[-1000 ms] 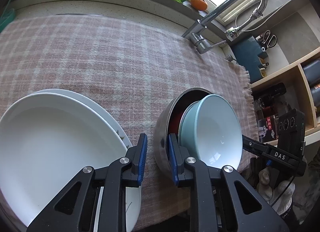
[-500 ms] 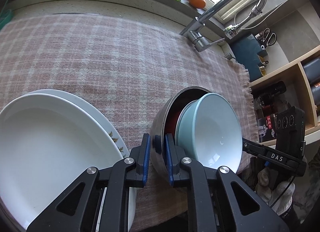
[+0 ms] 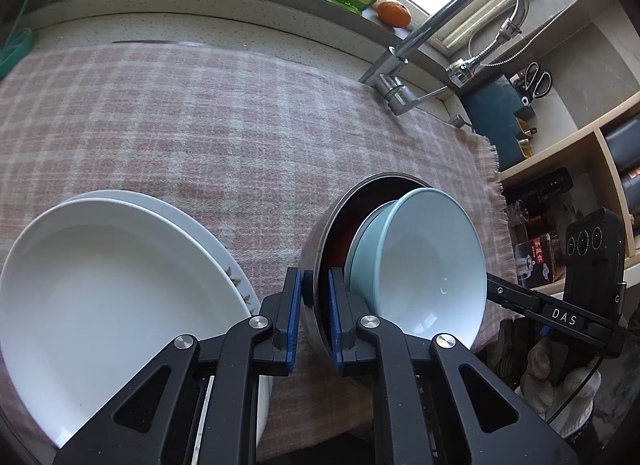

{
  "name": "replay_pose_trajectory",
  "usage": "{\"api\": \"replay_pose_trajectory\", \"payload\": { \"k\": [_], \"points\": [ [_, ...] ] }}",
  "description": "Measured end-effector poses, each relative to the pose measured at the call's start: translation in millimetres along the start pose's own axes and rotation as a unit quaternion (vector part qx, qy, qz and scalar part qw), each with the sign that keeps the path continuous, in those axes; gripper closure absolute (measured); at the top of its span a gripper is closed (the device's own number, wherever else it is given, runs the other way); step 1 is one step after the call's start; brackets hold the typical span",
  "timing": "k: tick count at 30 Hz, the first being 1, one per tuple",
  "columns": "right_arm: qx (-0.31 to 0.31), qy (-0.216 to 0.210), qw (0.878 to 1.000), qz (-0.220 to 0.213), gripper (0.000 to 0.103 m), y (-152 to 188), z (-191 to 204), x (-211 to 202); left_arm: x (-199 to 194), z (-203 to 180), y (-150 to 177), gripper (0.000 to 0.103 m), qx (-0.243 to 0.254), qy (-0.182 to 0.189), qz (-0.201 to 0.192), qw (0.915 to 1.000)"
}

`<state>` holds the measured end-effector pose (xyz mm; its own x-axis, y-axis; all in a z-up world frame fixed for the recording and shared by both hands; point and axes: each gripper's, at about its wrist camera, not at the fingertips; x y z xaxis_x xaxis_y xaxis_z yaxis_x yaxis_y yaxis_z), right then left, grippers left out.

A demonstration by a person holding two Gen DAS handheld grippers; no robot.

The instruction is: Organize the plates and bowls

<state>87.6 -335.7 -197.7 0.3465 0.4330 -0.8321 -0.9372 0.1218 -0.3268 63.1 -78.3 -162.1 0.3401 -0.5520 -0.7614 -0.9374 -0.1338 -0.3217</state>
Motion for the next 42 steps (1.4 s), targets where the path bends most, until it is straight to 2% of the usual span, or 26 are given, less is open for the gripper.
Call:
{"api": "replay_pose_trajectory", "payload": {
  "k": [15, 28, 42],
  "points": [
    [-0.04, -0.03, 0.999, -0.002, 0.089, -6, 63, -7, -66, 17, -3, 0.093, -0.009, -0.015, -0.044, 0.9989],
    [-0.076, -0.061, 0.995, 0.025, 0.09, 9, 123, 20, -112, 59, 19, 0.093, -0.048, -0.039, -0.064, 0.996],
    [-0.102, -0.074, 0.991, 0.055, 0.09, 28, 158, 47, -134, 93, 40, 0.093, -0.081, -0.058, -0.074, 0.9923]
  ]
}}
Point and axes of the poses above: each gripper's, at about its wrist camera, not at the fingertips, and x roughly the way its jaws point, z to its left, y to its underside, and after that the axes turned 7 degrees about y, right-handed
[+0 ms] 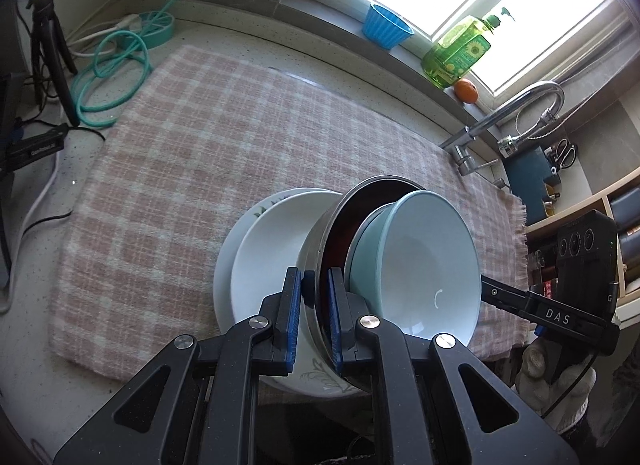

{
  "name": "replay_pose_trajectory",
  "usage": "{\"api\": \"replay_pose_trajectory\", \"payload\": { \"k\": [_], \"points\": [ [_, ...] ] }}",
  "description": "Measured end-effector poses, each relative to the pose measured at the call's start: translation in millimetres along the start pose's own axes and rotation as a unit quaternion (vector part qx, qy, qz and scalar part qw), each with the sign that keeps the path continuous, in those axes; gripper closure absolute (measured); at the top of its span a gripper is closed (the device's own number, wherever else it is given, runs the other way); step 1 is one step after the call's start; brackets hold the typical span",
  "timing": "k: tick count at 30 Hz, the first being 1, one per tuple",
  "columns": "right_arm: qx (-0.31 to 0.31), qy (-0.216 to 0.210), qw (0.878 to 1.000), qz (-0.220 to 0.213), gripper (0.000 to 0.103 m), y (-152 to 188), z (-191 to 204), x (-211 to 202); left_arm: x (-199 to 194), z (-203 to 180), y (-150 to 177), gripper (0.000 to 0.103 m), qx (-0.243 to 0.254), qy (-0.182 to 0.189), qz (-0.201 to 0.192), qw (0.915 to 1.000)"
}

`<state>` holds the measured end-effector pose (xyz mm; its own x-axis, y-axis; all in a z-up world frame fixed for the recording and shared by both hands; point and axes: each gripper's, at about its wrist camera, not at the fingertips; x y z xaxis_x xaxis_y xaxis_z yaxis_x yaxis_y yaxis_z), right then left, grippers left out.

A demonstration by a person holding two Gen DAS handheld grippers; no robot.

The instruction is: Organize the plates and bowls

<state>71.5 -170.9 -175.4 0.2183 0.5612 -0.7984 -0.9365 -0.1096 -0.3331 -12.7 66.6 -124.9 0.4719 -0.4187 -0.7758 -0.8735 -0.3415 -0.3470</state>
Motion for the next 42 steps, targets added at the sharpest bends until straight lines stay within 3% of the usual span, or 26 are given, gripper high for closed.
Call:
{"api": "replay_pose_trajectory", "payload": {
  "k": [17, 34, 38, 42],
  "points": [
    [0.001, 0.001, 1.0, 0.019, 0.09, 1, 7, 22, 5, 20, 5, 0.093, -0.03, -0.007, -0.001, 0.9995],
    [-0.027, 0.019, 0.999, -0.011, 0.089, -1, 11, 17, 2, 20, 5, 0.09, -0.029, -0.011, -0.023, 0.9993],
    [-0.032, 0.021, 0.999, -0.03, 0.065, 1, 10, 3, -10, 18, 5, 0.09, -0.021, -0.022, -0.043, 0.9986],
    [-0.037, 0.022, 0.998, -0.045, 0.064, 5, 7, -12, -22, 18, 8, 0.084, -0.017, -0.029, -0.058, 0.9977]
  ]
}}
Point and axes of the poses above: each gripper's, at about its wrist camera, not at the fingertips, and x roughly the way its jaws point, z to its left, y to its underside, and after that the axes turned 7 degrees about y, right-handed
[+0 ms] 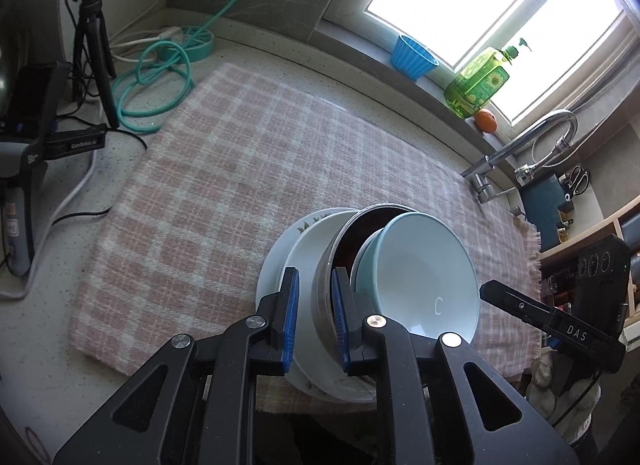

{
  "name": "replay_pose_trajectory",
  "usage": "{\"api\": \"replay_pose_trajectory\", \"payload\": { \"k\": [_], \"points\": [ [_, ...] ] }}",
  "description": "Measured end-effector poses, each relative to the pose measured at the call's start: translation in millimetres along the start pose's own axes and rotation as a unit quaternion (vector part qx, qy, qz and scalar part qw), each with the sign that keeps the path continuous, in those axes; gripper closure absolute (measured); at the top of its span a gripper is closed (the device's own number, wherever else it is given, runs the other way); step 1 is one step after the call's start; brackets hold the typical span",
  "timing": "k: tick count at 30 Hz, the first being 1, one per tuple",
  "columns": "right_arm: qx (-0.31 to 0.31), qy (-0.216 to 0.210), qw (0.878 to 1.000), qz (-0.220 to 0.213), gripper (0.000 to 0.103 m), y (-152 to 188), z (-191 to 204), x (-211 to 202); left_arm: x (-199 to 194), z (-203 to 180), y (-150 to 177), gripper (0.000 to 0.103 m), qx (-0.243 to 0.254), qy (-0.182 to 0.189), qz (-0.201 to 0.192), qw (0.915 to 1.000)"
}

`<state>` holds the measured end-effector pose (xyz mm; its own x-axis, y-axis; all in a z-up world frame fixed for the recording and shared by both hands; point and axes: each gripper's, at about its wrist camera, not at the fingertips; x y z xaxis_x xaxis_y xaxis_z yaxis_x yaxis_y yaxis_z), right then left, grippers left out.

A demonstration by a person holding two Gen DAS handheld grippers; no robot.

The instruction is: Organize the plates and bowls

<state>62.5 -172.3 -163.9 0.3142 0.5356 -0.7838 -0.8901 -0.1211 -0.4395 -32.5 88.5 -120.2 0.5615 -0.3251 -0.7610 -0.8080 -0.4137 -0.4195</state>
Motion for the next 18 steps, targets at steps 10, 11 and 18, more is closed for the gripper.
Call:
{"api": "replay_pose_trajectory", "payload": {
  "k": [10, 11, 18],
  "points": [
    [-0.054, 0.037, 0.997, -0.032, 0.055, 24, 1, -35, -26, -23, 34, 0.082, 0.02, -0.022, -0.026, 0.9992],
    [-0.062, 0.041, 0.997, -0.037, 0.055, 27, 2, -39, -28, -28, 38, 0.082, 0.025, -0.024, -0.027, 0.999],
    [-0.112, 0.045, 0.99, -0.067, 0.034, 38, 12, -61, -39, -64, 63, 0.071, 0.039, -0.03, -0.056, 0.9972]
  ]
}}
Point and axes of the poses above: each gripper's, at about its wrist camera, not at the fingertips, and x roughly the way its jaws point, z to its left, y to its underside, and after that the axes turned 7 degrees about y, right-handed
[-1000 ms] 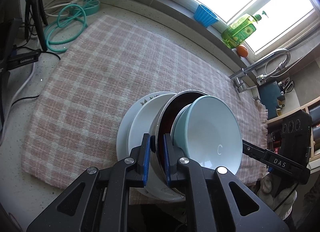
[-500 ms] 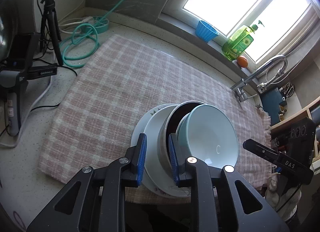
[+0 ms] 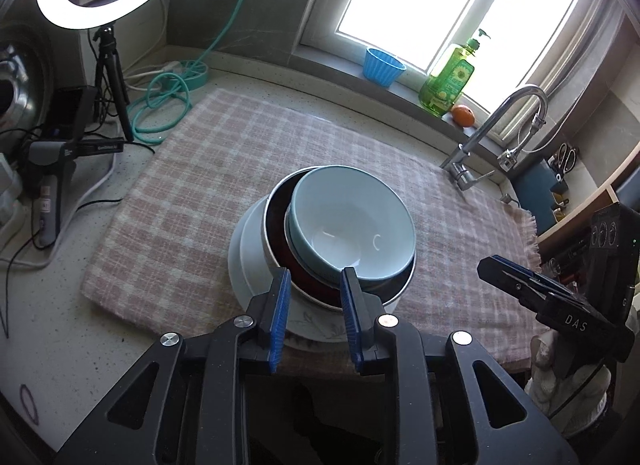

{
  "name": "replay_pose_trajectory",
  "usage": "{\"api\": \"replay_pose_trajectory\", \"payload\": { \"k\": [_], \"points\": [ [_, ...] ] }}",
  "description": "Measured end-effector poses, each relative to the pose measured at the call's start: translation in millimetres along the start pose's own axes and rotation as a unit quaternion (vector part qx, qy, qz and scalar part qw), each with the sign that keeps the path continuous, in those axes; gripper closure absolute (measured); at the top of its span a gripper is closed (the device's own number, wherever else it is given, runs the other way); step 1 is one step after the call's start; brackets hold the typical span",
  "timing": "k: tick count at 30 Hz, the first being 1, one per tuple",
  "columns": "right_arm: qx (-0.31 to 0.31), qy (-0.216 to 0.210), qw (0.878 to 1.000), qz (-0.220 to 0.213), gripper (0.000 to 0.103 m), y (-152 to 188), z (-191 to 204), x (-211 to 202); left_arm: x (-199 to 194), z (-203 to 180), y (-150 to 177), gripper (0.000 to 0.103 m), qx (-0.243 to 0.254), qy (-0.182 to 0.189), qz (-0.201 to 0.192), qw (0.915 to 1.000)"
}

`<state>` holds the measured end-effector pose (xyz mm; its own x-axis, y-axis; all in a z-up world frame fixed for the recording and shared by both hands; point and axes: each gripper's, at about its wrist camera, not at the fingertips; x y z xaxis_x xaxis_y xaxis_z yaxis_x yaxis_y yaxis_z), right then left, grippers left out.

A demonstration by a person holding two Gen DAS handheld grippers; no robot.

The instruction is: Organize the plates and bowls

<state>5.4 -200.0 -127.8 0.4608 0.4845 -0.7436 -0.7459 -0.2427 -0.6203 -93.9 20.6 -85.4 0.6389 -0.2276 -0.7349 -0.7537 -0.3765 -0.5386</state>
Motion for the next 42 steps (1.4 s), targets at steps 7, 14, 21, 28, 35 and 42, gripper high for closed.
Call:
{"api": "replay_pose_trajectory", "payload": {
  "k": [7, 14, 21, 28, 35, 42],
  "points": [
    [-0.052, -0.005, 0.998, -0.019, 0.015, 3, 12, -12, -13, -32, 20, 0.035, 0.027, -0.049, -0.039, 0.9976],
    [-0.075, 0.001, 0.997, -0.032, 0.012, 14, 10, -24, -13, -50, 36, 0.031, 0.032, -0.09, -0.047, 0.9943],
    [-0.078, 0.001, 0.996, -0.04, 0.011, 20, 2, -32, -11, -59, 43, 0.031, 0.028, -0.097, -0.054, 0.9934],
    [-0.065, -0.001, 0.997, -0.039, 0.011, 19, -7, -33, -11, -61, 42, 0.031, 0.02, -0.099, -0.055, 0.9934],
    [-0.056, -0.007, 0.998, -0.04, 0.009, 15, -9, -30, -9, -62, 41, 0.031, 0.024, -0.103, -0.051, 0.9931],
    [-0.062, -0.008, 0.997, -0.043, 0.009, 11, -6, -28, -9, -61, 37, 0.031, 0.024, -0.106, -0.057, 0.9924]
  ]
}}
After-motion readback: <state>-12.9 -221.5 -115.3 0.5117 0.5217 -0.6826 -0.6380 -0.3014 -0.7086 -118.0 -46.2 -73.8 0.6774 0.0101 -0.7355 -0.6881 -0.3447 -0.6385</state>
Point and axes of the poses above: each gripper's, at about its wrist camera, not at the fingertips, and x roughly the way its jaws point, z to its left, y to its underside, and after that the axes turned 7 degrees about y, right-handed
